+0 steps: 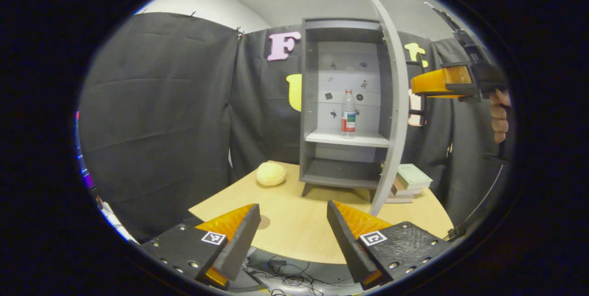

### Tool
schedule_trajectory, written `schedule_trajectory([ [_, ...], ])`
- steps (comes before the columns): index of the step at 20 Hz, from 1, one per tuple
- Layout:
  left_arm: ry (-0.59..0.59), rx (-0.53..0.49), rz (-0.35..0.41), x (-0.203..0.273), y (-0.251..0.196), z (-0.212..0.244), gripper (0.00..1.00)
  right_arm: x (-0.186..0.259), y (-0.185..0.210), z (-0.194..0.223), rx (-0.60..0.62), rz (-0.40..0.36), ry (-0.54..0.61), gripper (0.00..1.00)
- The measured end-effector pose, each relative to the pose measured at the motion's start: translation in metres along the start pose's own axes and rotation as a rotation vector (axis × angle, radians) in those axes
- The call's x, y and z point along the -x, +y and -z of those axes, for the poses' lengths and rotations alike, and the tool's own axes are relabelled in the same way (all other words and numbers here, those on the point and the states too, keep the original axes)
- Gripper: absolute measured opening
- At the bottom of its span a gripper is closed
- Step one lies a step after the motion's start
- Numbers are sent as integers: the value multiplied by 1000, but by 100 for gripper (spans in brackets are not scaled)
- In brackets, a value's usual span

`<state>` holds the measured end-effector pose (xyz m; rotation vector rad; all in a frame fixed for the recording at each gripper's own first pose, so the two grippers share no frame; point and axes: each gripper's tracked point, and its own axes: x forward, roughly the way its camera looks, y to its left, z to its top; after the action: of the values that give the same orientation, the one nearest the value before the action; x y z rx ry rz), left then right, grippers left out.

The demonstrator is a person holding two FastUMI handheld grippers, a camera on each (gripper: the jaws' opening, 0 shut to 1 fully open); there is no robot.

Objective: Open the cabinet door with the right hand, grasp the bottle in the cabinet with the left hand and place it on the coaster, then close the cabinet door with the right hand.

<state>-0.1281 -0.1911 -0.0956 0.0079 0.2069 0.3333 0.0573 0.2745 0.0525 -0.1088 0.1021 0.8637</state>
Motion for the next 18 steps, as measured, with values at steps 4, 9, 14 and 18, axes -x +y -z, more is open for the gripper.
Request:
schedule_trajectory([
  [4, 27, 15, 107, -29, -25, 9, 87, 7, -20, 1, 5, 119, 9, 13],
  [9, 52, 28, 230, -53, -45, 11, 90, 18, -42, 2, -9, 279, 16, 12],
  [14, 53, -17, 330, -81, -38, -4, 87, 20, -39, 6, -87, 356, 8, 12],
  [18, 43, -26, 394, -109, -19, -19, 87, 35, -57, 6, -63, 463, 16, 12],
])
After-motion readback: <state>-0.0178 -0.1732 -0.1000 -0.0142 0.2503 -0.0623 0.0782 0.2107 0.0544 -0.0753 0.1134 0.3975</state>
